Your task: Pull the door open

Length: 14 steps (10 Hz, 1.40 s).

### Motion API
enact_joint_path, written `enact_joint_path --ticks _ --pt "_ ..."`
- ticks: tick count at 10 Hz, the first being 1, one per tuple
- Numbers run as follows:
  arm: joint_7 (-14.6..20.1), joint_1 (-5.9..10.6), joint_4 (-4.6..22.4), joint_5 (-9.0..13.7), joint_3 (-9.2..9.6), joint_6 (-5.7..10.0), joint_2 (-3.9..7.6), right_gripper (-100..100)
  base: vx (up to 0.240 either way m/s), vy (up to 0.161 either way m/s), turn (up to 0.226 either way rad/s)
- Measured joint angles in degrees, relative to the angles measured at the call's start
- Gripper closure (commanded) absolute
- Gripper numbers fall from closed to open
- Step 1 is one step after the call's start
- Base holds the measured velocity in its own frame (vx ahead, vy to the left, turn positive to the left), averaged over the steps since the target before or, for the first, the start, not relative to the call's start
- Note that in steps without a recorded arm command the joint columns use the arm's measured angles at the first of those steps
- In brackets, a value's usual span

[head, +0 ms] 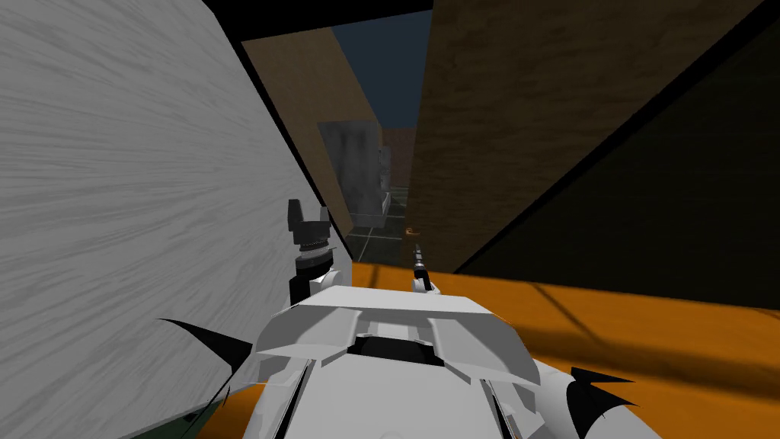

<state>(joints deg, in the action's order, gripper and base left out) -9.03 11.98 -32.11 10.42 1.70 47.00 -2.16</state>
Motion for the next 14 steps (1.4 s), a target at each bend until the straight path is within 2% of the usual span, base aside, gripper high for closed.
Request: enact_joint_path --ticks 1,2,3,4,5,6,7,9,11,14 --pt "0.19 -0.36 -0.41 -0.04 -0.11 -0.14 0.83 -100 -0.033 -0.060 0.266" --pt "0.51 0.82 2.18 0.11 -0.59 1.02 1.77 -100 -0.039 -0.055 0.069" --pt "0.48 -0.38 -0.26 0.04 -0.63 0.16 2.25 -100 -0.040 -0.037 0.174" --pt "0.61 -0.67 -0.67 0.11 -0.94 -0.35 3.14 -100 -0.046 -0.042 0.231" --pt "1.02 0.04 0.53 0.40 -1.54 0.01 4.26 -100 -0.039 -0.034 0.229" --pt "1.56 0.23 0.39 0.76 -2.20 -0.26 5.47 -100 0.041 -0.005 0.269" --pt "2.19 1.50 2.86 1.45 -3.19 0.58 6.36 -100 0.076 0.005 0.066" --pt "2.27 0.68 1.13 2.08 -4.01 -0.22 6.66 -100 0.165 0.038 0.004" --pt "2.59 0.99 1.90 2.55 -4.49 0.07 6.78 -100 0.199 0.010 -0.005" --pt "2.76 0.60 1.07 2.98 -4.88 -0.32 6.58 -100 0.222 0.034 -0.018"
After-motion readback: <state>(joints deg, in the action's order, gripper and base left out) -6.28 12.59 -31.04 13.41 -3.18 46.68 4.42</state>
